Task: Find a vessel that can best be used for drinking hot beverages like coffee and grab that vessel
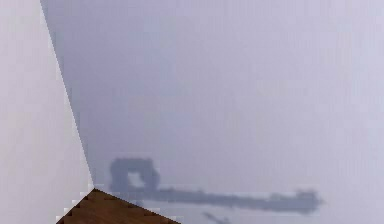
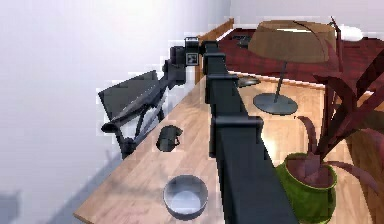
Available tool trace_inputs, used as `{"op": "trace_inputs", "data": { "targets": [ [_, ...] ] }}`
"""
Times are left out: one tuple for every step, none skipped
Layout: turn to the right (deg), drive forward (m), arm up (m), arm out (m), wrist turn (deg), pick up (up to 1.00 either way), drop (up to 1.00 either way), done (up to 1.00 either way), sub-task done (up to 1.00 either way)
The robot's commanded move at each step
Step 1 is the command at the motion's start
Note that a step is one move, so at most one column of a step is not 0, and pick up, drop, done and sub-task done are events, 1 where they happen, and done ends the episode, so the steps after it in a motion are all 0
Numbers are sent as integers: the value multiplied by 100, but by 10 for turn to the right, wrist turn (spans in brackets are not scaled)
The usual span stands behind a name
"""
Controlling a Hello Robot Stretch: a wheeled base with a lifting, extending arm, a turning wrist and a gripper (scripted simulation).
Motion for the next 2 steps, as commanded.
{"op": "trace_inputs", "data": {
  "targets": [
    [0,0,0,0,450,0,0,0,0],
    [0,0,0,0,450,0,0,0,0]
  ]
}}
